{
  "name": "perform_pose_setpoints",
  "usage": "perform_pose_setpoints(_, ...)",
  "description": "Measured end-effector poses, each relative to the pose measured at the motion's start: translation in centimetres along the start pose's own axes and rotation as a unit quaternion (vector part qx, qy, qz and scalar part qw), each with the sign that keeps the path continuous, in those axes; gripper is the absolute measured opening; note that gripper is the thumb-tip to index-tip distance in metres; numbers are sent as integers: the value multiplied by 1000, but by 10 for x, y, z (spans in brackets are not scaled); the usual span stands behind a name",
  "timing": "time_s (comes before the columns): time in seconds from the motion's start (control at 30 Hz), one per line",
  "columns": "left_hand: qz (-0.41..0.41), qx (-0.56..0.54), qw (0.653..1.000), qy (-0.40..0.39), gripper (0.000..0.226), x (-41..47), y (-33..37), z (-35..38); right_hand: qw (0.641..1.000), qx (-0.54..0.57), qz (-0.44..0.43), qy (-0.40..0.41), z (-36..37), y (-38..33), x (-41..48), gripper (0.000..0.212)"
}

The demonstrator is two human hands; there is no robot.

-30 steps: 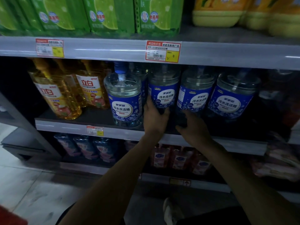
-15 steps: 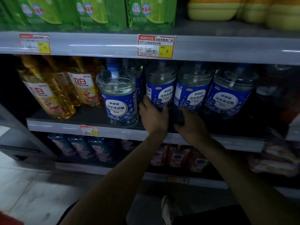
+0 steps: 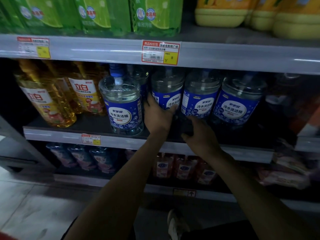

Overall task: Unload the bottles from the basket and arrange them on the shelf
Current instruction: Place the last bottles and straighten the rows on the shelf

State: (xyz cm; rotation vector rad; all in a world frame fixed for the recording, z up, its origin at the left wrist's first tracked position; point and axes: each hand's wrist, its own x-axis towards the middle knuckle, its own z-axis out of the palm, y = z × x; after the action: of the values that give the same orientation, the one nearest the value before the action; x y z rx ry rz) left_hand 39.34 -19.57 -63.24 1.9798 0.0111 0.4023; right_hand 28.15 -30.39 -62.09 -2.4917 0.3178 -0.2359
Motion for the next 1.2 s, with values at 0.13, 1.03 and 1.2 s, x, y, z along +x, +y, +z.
perform_pose_setpoints(0.13, -12, -26, 1000, 1, 91, 0, 3, -1, 1000, 7, 2, 4, -3, -1, -2, 68)
perform_pose_setpoints(1.03, 0, -45, 996, -81, 87, -49, 14, -50, 965, 251, 60, 34, -24, -34, -11, 48)
perform_pose_setpoints(1.2, 31, -79, 992, -88, 84, -53, 7, -55, 940, 327, 72, 64, -27, -37, -9, 53)
